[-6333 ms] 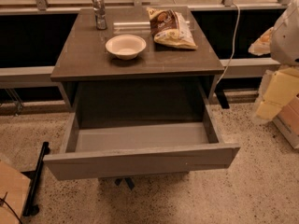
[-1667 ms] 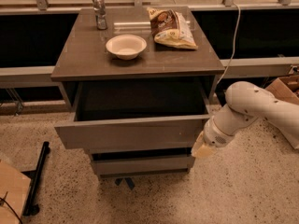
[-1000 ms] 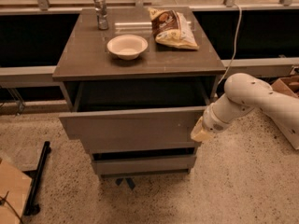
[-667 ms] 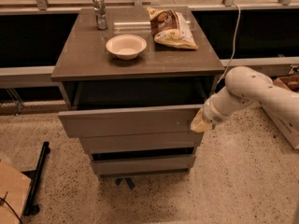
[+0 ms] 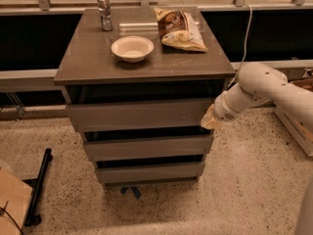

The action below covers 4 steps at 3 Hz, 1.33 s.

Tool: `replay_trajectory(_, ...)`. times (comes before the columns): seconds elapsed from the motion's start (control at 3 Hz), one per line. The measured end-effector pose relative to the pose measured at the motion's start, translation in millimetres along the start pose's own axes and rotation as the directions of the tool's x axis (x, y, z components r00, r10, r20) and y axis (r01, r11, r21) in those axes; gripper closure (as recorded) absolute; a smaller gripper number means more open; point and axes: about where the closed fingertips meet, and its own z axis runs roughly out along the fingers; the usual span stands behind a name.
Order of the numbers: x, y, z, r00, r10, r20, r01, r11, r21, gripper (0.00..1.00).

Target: Close top drawer

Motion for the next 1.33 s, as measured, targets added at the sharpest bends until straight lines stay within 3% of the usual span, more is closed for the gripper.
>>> replay_trajectory(1.0, -1.2, 3.0, 7.6, 1.0, -0.002, 0.001, 0.002, 0.9999, -0.014, 0.05)
replay_trajectory(1.33, -1.3, 3.6, 9.0, 1.0, -0.002, 0.001, 0.002, 0.9999, -0.016, 0.0)
